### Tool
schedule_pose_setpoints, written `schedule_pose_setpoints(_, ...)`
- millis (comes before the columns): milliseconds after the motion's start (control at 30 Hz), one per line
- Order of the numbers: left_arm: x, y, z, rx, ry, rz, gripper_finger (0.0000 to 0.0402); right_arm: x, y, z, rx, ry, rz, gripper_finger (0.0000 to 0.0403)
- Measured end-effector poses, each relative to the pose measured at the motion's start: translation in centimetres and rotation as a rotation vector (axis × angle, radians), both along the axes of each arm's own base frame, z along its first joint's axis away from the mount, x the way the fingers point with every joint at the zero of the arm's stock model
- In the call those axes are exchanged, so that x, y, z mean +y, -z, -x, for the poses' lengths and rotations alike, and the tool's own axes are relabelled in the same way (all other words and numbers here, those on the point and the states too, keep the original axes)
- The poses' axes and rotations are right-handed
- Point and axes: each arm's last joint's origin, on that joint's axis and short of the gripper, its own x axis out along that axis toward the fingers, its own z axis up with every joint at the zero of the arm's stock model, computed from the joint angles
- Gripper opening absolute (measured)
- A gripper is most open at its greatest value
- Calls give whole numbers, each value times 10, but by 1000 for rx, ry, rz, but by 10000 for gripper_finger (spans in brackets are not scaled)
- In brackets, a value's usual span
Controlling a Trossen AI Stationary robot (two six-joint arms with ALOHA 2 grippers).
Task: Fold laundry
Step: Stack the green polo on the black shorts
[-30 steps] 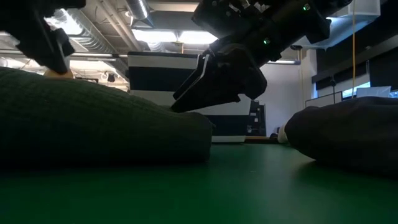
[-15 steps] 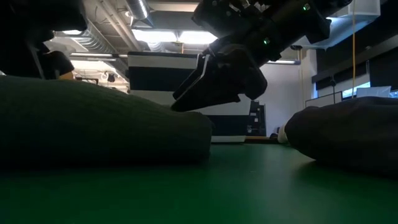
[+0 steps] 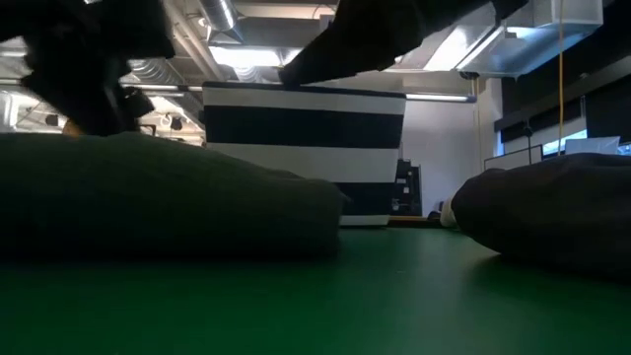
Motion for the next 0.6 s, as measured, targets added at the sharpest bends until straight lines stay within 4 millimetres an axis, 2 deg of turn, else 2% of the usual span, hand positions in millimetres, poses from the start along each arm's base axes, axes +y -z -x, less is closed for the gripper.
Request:
schedule_pose_setpoints(167,-7,-38,-4,-28,4,-43,165,4,3,1,23,-96,-165,330)
schedule_pose_setpoints(300,-13,-54,5,10,3,-116,165,6,8,3,36,-115,-242,330)
schedule_pose_setpoints(400,-18,-52,14,23,-9,-158,165,7,12,1,43,-125,-275,330)
schedule_pose_setpoints(600,-23,-31,29,36,-81,-168,165,12,41,-10,61,-169,-301,330)
